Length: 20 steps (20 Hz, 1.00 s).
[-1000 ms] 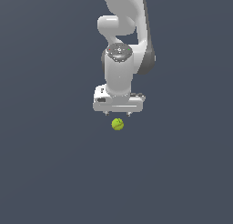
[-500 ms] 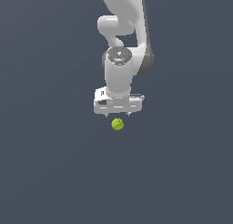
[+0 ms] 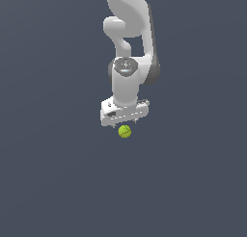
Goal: Pick up the object and move it to a goal position.
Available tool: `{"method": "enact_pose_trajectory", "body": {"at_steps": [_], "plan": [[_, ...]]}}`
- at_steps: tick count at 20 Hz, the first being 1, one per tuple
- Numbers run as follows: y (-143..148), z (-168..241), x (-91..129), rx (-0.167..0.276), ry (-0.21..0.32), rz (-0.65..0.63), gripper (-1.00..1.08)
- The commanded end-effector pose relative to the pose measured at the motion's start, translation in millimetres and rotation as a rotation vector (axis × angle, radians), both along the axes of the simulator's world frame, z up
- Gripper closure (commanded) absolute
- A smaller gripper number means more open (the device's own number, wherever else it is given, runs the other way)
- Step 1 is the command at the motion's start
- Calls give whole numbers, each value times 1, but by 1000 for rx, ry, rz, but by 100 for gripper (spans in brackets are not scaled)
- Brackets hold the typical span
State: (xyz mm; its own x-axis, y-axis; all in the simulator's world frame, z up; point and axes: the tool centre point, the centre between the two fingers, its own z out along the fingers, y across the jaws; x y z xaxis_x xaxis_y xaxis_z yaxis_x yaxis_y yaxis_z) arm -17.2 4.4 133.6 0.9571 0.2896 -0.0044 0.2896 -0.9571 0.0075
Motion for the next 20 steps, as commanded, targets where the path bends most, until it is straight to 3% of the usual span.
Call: {"method": "enact_pose_trajectory", "body": {"at_steps": [1,11,20], "plan": [[0,-8,-3,1,0,69,-92],[1,-33,-12,6,0,293,-92],[1,-42,-16,9,0,376,-92]]}}
